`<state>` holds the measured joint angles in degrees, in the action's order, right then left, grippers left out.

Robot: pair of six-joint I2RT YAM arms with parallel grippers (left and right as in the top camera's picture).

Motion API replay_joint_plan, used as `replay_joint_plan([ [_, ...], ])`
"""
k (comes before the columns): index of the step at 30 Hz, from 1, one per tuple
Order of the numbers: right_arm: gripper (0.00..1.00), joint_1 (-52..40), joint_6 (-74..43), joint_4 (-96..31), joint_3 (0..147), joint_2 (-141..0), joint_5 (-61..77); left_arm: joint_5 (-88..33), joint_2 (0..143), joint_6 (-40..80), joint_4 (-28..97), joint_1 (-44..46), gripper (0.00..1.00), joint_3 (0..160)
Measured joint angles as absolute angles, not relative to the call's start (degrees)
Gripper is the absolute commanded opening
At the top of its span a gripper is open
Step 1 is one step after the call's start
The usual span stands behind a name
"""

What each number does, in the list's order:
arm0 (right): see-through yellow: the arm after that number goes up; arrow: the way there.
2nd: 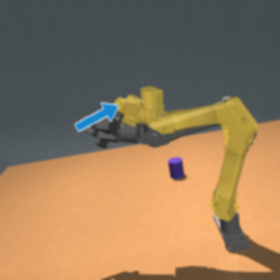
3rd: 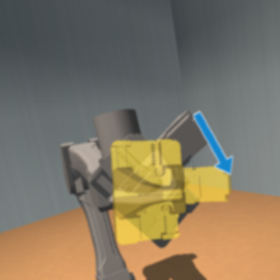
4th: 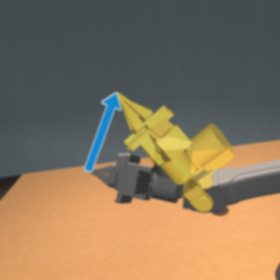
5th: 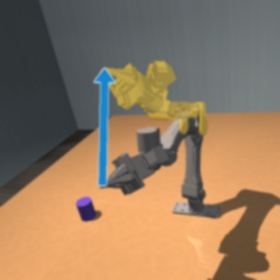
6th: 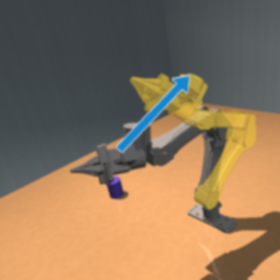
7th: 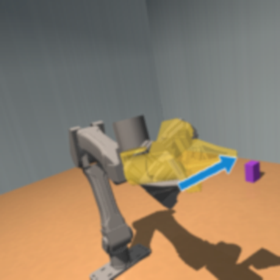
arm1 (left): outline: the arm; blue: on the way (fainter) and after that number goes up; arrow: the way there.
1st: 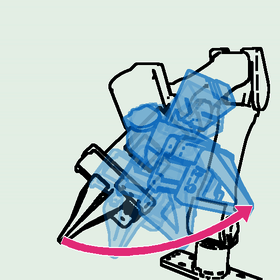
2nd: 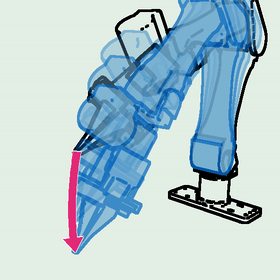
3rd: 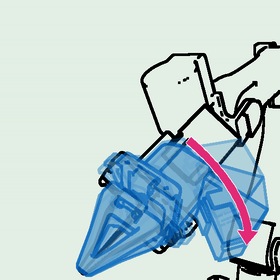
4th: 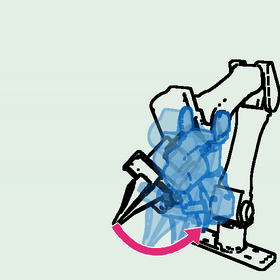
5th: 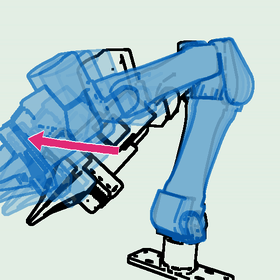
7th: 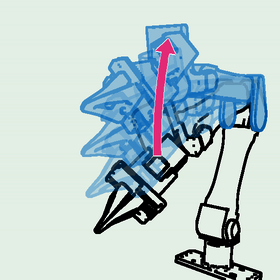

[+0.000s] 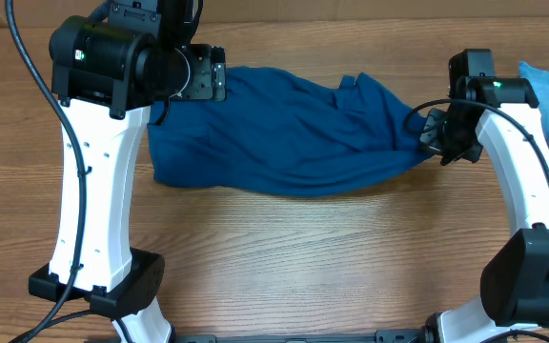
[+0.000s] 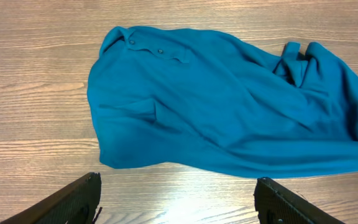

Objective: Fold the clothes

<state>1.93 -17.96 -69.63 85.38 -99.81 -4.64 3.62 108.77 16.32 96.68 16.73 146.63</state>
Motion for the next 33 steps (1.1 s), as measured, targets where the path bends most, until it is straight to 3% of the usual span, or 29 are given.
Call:
replay_joint_plan([
  [5, 0.04, 1.8, -18.0, -69.3, 85.4, -99.8, -3.3, 3.6, 108.8, 15.2, 96.7, 16.7, 0.82, 146.6],
  [9, 0.04, 1.8, -18.0, -67.7, 85.4, -99.8, -1.7, 3.6, 108.8, 13.4, 96.7, 16.7, 0.99, 146.5],
  [15, 0.04, 1.8, -18.0, -66.0, 85.4, -99.8, 0.1, 5.9, 108.8, 12.9, 96.7, 15.1, 0.98, 141.6],
  [22, 0.04, 1.8, -18.0, -65.5, 85.4, -99.8, 1.4, 1.2, 108.8, 12.6, 95.5, 7.1, 0.98, 126.7],
  [28, 0.04, 1.8, -18.0, -64.8, 85.4, -99.8, 1.7, -9.2, 108.9, 7.2, 81.2, 3.8, 1.0, 108.9],
  [33, 0.04, 1.8, -18.0, -64.3, 85.4, -99.8, 2.7, -12.3, 109.4, 2.7, 67.6, 6.3, 0.94, 97.4],
])
